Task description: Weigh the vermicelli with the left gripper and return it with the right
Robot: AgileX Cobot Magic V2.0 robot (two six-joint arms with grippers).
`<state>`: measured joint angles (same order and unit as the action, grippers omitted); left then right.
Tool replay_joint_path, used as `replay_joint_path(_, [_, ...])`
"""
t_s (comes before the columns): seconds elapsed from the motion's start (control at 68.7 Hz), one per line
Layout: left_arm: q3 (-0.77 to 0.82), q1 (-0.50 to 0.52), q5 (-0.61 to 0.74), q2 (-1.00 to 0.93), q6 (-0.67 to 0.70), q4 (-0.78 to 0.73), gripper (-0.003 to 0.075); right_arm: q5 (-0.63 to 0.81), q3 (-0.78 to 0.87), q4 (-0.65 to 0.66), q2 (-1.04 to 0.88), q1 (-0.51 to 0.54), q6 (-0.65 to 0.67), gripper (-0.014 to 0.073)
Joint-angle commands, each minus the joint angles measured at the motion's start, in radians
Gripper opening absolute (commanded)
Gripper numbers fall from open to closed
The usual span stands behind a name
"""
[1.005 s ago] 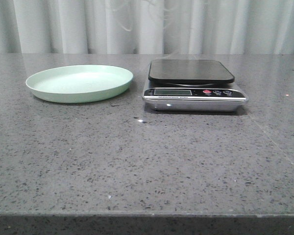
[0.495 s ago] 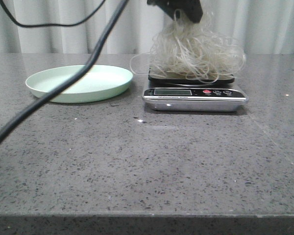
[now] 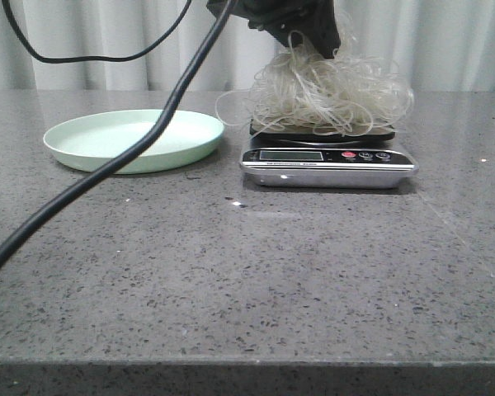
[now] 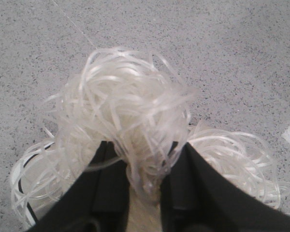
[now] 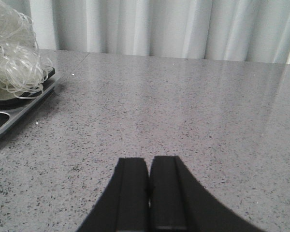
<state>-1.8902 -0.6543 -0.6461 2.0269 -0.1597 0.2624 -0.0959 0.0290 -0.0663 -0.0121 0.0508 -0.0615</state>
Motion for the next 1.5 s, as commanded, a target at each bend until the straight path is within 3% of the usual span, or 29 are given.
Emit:
replay_joint_path(0.0, [-0.035,-0.008,0.025,-0.057,-0.001,0.016,0.0341,0.077,-0.009,0.006,-0.014,0.003,-0.005,0.0151])
replay_joint_path(0.102, [-0.035,-0.008,0.024,-0.065,-0.001,0.016,0.0469,0.077,-0.009,0.006,-0.014,0.003,-0.005,0.0151])
replay_joint_path(0.189, [-0.035,-0.008,0.016,-0.079,-0.001,0.013,0.0507,0.077,-0.009,0.006,-0.014,0.003,-0.005,0.0151])
replay_joint_path(0.48, [-0.037,0.005,-0.033,-0.187,-0.001,-0.035,0.0508,0.077,-0.009,0.006,-0.014,0.003,-0.005,0.0151])
replay_joint_path(0.684, [-0.035,0.074,-0.119,-0.296,0.009,-0.035,0.0501,0.077,-0.009,0.006,-0.014,0.003,-0.005,0.0151])
replay_joint_path(0.859, [-0.015,0.146,-0.171,-0.388,0.009,-0.083,0.0448,0.077,-0.009,0.006,-0.014,0.003,-0.005,0.0151])
replay_joint_path(1.15, [0.239,0.252,-0.057,-0.624,0.009,-0.183,0.0418,0.078,-0.009,0.005,-0.014,0.003,-0.005,0.0151])
replay_joint_path(1.485, [0.77,0.411,0.232,-0.991,0.009,-0.183,0.0417,0.09,-0.009,0.005,-0.014,0.003,-0.005,0.0151])
